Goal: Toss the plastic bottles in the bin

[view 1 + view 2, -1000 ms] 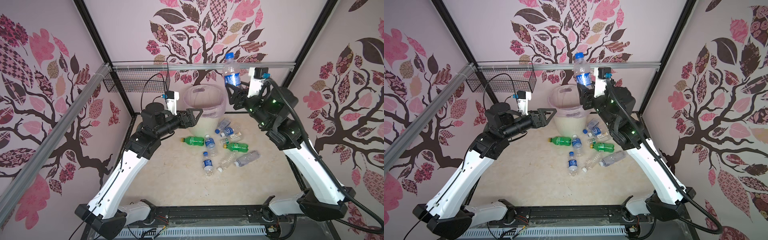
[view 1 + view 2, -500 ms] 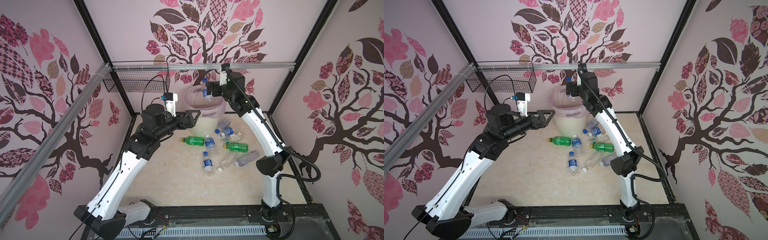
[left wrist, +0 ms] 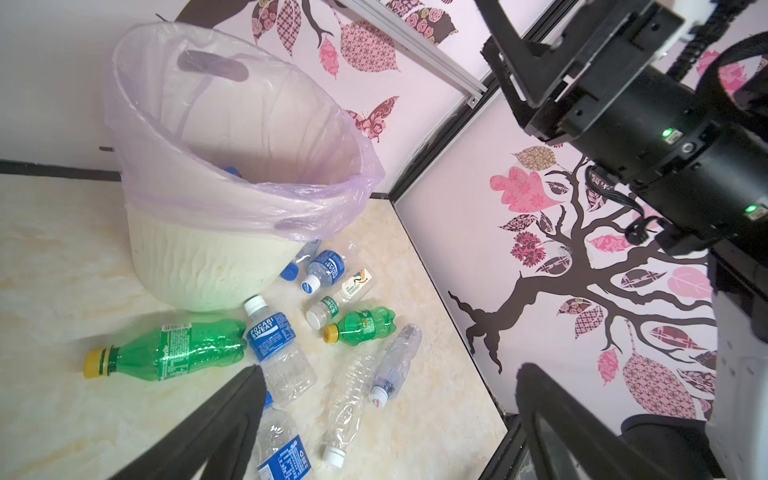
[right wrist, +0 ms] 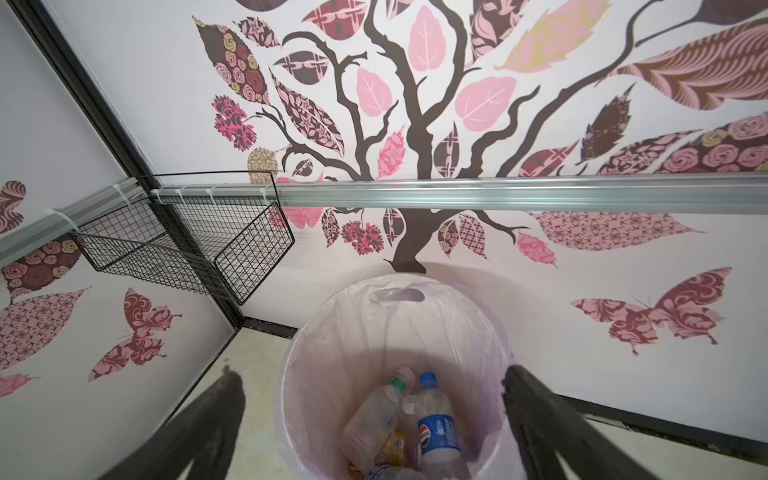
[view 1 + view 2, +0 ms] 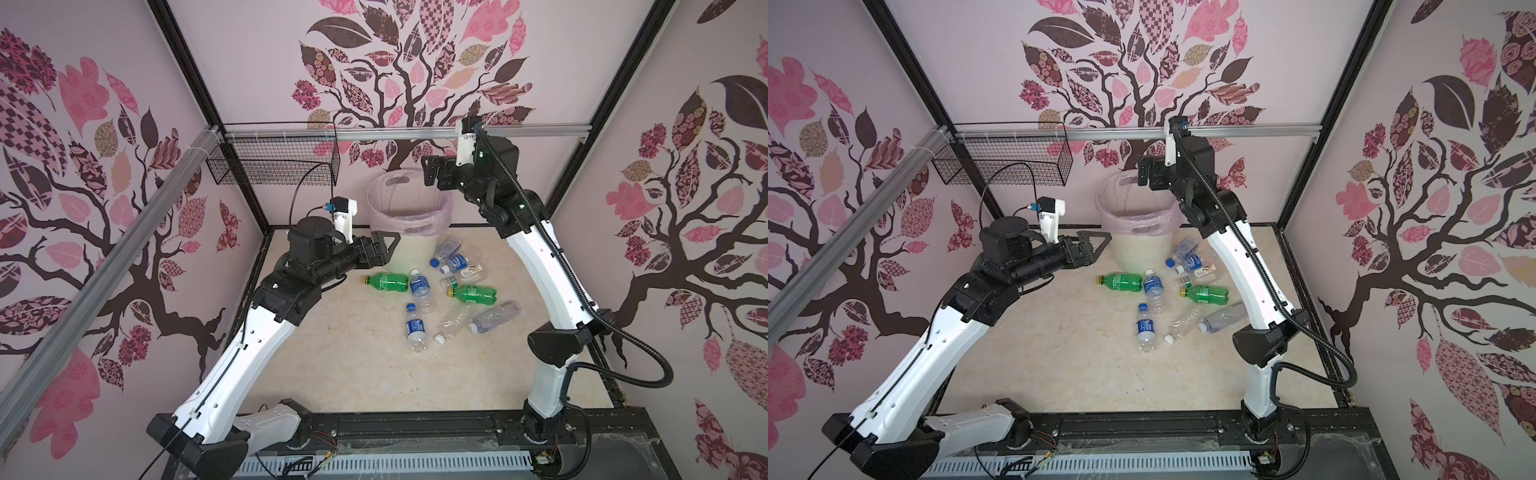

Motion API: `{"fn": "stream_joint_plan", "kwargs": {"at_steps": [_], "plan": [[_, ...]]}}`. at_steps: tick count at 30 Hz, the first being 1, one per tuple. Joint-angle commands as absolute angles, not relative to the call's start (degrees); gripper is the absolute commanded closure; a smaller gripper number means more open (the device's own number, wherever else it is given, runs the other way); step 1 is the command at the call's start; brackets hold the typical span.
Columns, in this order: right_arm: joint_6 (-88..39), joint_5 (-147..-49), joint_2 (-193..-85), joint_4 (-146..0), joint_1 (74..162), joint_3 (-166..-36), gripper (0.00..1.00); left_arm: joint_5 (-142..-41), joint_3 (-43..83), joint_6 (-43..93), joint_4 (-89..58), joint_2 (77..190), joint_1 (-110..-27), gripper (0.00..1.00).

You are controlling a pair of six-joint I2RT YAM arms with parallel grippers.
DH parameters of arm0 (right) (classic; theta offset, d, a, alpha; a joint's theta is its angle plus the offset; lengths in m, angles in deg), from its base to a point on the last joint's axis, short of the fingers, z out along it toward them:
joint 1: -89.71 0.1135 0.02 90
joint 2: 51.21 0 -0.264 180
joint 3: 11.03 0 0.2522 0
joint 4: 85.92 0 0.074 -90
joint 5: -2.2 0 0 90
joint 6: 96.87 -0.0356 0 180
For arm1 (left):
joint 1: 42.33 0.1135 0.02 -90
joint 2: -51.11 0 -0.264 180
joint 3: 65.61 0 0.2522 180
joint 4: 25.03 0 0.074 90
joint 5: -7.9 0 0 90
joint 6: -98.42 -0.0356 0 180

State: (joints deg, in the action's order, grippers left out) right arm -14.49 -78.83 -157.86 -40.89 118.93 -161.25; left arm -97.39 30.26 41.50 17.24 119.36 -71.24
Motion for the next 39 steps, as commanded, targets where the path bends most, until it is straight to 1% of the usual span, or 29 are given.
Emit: {"fn": "stream_joint_plan", "kwargs": {"at_steps": [1,4,10,12,15,17,21,25,30,32,35,39], "plan": [[-15.15,-74.28,-152.41,-39.27,118.9,-154.67,0.01,-98.92,27.51,42.79,17.36,118.38,-71.35,0.03],[-15.78,-70.26,-147.41,-39.98,118.9,-145.11,0.01,-100.08,25.63,43.47,17.56,118.04,-71.51,0.03],[-20.52,-57.57,-138.2,-40.69,118.83,-123.48,0.0,-102.87,20.12,46.24,16.17,116.8,-72.33,0.03],[-23.0,-55.19,-135.0,-40.64,118.63,-115.95,0.0,-103.35,18.22,46.92,15.72,116.68,-72.66,0.03],[-27.77,-54.2,-129.37,-41.29,117.71,-104.46,0.0,-103.77,16.55,46.97,15.44,117.0,-74.21,0.03],[-32.29,-57.0,-125.62,-40.64,115.37,-97.51,0.01,-102.22,16.28,46.04,16.2,117.46,-76.37,0.03],[-39.05,-66.81,-119.81,-39.98,108.1,-86.84,0.01,-98.6,16.16,44.57,18.15,118.71,-80.98,0.03],[-41.28,-69.77,-115.5,-41.25,103.84,-79.24,0.01,-96.69,15.66,44.09,18.16,120.81,-85.65,0.03],[-43.4,-80.98,-115.37,-44.89,94.63,-72.8,0.01,-92.68,17.16,42.32,20.22,124.27,-90.35,0.03],[-43.36,-82.67,-116.18,-45.78,92.58,-71.68,0.0,-90.81,18.21,41.15,21.47,125.67,-92.27,0.03],[-43.65,-81.67,-117.24,-47.46,92.3,-70.56,0.01,-86.9,20.03,38.81,23.99,127.85,-95.05,0.03],[-45.06,-81.7,-118.81,-50.0,92.04,-69.08,0.0,-85.01,21.61,37.52,25.99,130.38,-96.66,0.03]]}}
